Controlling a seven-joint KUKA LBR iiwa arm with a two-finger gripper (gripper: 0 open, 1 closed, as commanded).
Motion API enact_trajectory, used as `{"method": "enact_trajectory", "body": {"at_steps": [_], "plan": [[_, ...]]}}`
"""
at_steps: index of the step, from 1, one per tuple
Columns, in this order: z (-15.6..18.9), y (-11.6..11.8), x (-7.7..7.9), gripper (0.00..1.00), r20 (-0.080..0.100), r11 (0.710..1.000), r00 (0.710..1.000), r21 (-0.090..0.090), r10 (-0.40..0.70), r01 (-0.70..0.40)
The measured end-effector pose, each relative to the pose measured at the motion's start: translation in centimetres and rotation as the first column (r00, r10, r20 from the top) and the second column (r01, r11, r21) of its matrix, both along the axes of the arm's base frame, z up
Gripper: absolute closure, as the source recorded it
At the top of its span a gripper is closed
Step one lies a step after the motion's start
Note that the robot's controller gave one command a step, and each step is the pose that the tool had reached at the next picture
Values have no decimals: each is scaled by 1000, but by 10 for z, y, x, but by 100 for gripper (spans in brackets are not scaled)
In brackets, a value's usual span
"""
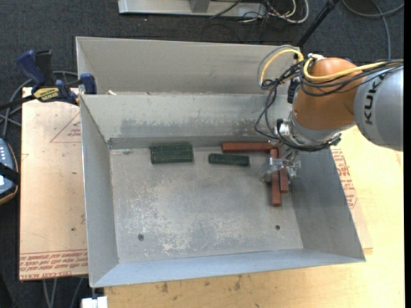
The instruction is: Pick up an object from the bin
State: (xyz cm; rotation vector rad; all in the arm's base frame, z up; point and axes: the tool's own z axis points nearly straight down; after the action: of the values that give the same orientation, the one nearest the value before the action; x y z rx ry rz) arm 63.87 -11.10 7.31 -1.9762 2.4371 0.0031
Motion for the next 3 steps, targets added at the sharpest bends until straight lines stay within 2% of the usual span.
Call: {"method": "enact_trajectory", "body": {"at_steps": [1,2,3], "plan": [[44,2,1,100,4,1000,1000,-2,0,0],[71,3,2,100,3,1000,1000,-2,-2,2],[83,4,3,100,2,1000,1000,-2,-5,5]]}}
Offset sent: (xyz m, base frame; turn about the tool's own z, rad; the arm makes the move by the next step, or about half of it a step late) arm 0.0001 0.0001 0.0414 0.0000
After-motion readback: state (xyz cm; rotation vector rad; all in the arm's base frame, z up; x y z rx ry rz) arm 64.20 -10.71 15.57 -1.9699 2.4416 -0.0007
